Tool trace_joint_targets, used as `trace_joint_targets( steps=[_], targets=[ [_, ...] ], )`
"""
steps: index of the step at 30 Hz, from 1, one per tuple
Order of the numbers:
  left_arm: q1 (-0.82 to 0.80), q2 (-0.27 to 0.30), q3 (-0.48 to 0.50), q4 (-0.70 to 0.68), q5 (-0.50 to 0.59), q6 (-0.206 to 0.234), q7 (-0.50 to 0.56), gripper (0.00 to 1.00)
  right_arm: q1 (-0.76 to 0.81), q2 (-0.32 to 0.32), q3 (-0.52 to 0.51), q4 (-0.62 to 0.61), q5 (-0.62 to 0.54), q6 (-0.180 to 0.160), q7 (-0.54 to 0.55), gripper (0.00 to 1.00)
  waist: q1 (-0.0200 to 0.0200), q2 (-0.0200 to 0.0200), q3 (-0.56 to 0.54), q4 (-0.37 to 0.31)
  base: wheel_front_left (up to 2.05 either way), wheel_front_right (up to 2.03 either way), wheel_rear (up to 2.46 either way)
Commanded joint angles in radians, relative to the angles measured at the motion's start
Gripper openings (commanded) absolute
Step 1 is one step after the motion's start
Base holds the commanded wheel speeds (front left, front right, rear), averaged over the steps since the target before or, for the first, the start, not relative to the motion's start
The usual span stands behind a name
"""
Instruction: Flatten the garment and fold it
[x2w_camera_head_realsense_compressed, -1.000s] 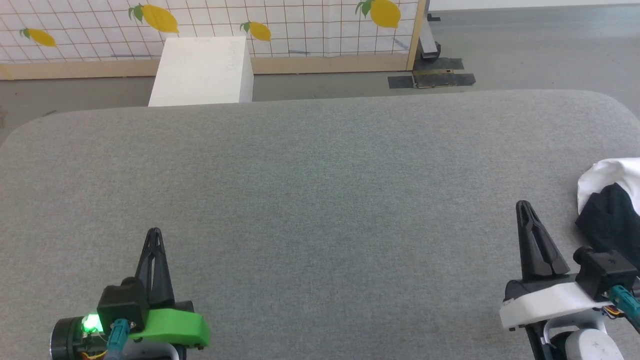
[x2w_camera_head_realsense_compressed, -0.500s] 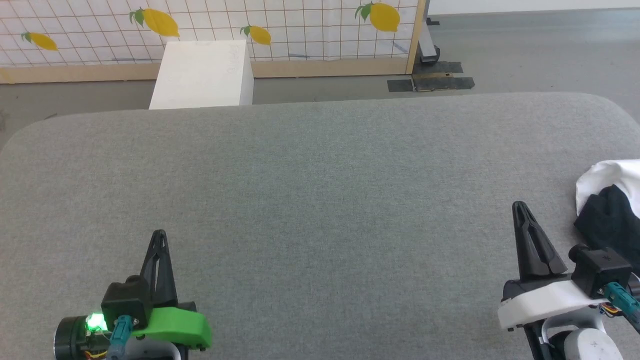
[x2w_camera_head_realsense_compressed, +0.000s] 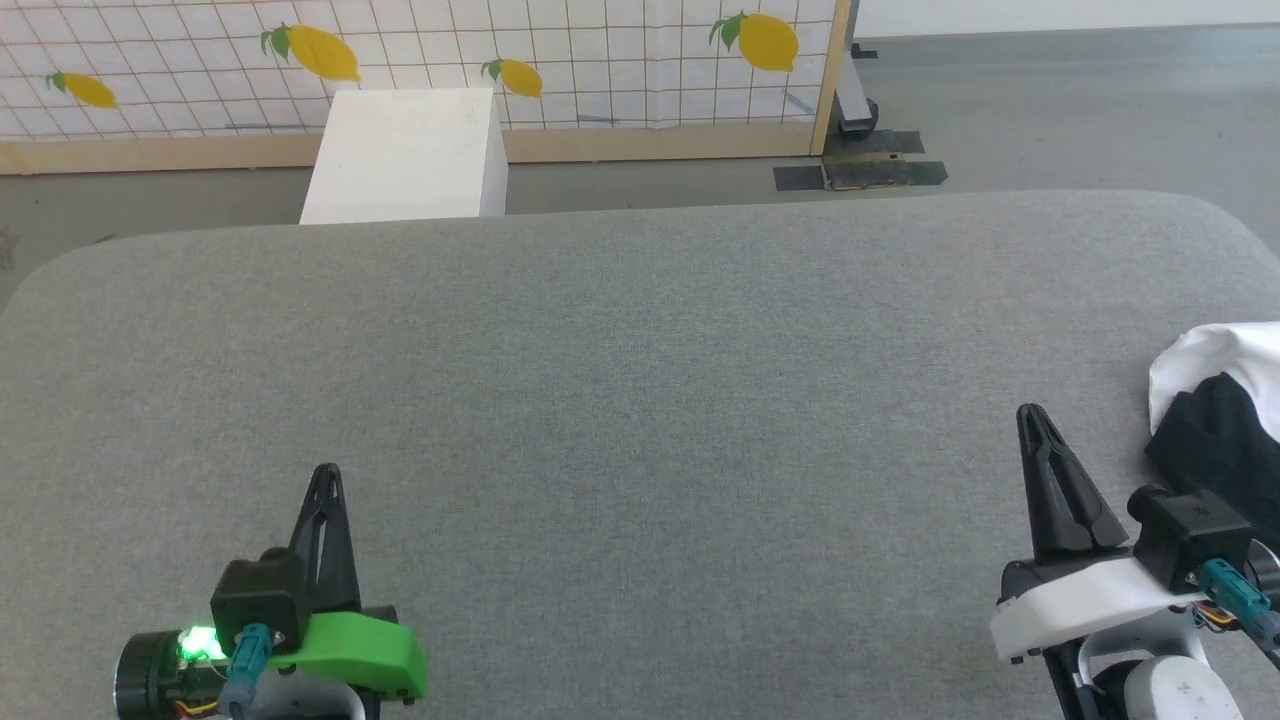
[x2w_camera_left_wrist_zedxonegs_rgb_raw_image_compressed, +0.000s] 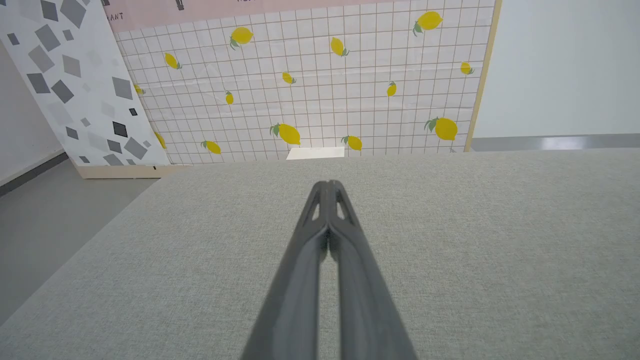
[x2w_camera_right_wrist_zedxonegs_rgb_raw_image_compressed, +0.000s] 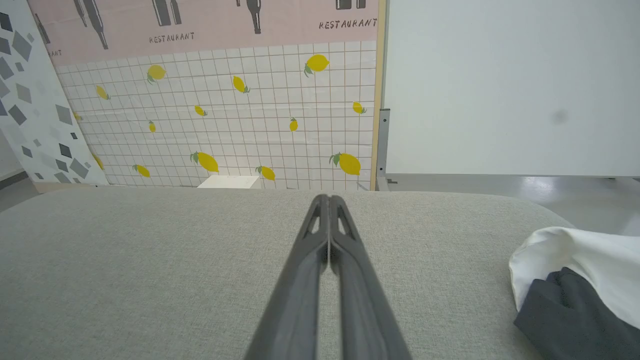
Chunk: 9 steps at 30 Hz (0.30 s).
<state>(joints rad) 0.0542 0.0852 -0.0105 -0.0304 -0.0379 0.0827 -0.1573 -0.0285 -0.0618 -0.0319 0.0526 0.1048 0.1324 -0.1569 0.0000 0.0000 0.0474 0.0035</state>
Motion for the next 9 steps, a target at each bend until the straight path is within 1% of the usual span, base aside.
trace_joint_targets(
  steps=[1,9],
  targets=[
    [-0.019,-0.008,0.003,0.003,0.006,-0.007,0.007,0.0,0.011,0.003,0.003,-0.009,-0.013,-0.001,0.007,0.0,0.0,0.0,-0.001,0.0,0.0,0.0,0.0],
    [-0.023,-0.011,0.004,0.006,0.01,-0.015,0.023,0.0,0.013,0.004,0.006,-0.013,-0.023,-0.001,0.023,0.0,0.0,0.0,-0.006,0.0,0.0,0.0,0.0]
  ],
)
